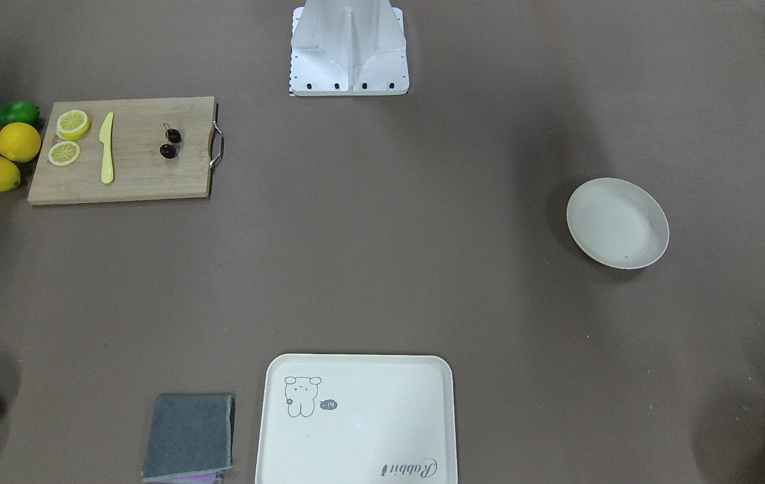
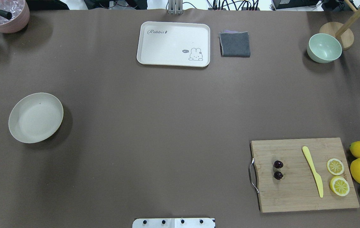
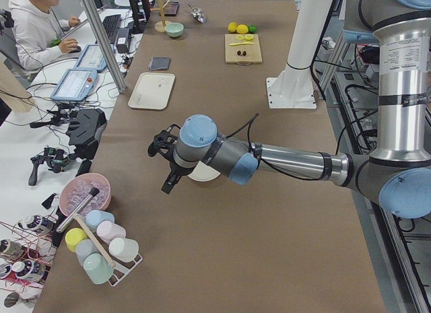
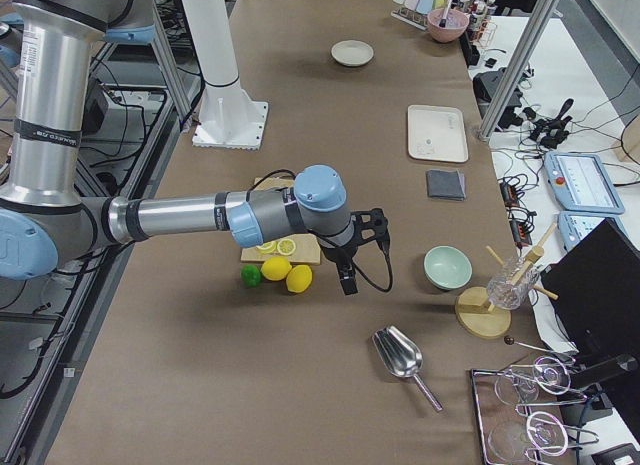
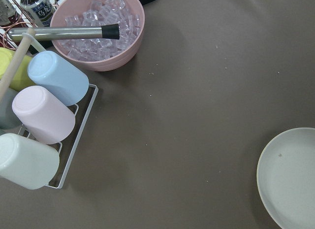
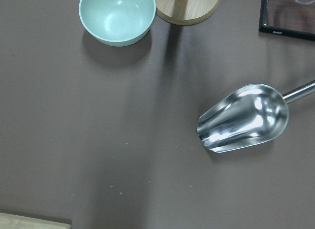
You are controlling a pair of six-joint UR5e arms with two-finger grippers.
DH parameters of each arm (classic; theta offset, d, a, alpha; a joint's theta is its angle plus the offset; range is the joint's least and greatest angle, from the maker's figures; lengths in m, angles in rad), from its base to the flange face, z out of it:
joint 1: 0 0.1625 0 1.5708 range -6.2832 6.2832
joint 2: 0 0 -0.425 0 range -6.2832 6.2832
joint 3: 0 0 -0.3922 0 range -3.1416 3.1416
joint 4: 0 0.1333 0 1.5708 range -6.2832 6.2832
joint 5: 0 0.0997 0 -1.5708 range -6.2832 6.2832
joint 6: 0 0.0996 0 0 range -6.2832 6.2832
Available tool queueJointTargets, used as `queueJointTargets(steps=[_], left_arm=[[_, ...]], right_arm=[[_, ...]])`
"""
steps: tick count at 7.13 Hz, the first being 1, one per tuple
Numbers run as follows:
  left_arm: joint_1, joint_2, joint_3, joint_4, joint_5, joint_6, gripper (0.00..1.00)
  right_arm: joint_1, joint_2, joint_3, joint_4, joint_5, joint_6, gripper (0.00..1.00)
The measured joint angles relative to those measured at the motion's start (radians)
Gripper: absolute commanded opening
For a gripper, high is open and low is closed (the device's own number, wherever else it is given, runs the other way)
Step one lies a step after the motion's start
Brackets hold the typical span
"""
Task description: Place red cherry on plate
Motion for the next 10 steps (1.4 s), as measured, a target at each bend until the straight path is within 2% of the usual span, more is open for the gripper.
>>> queueJointTargets(steps=[2, 4, 5, 7, 8, 9, 10], left_arm=[[0.103, 0.004, 0.03, -0.005, 0.001, -0.114, 0.98], [0.2, 0.005, 0.106, -0.096, 0.002, -0.186, 0.97], [0.247, 0.002, 0.161, -0.202, 0.003, -0.26, 0.96], [0.364, -0.013, 0.288, -0.469, 0.015, -0.494, 0.93], [0.414, -0.026, 0.343, -0.586, 0.035, -0.606, 0.86], [0.461, -0.043, 0.378, -0.667, 0.068, -0.708, 0.71], [0.497, -0.062, 0.399, -0.71, 0.098, -0.786, 0.59]], right_arm=[[-0.182, 0.003, 0.0, 0.128, -0.035, 0.306, 1.0], [-0.376, 0.004, -0.003, 0.26, -0.133, 0.57, 1.0], [-0.431, 0.004, -0.004, 0.305, -0.161, 0.637, 1.0], [-0.469, 0.004, -0.006, 0.344, -0.178, 0.678, 1.0], [-0.473, 0.004, -0.006, 0.348, -0.18, 0.682, 1.0], [-0.474, 0.004, -0.006, 0.35, -0.181, 0.683, 1.0], [-0.474, 0.005, -0.006, 0.35, -0.182, 0.683, 1.0]])
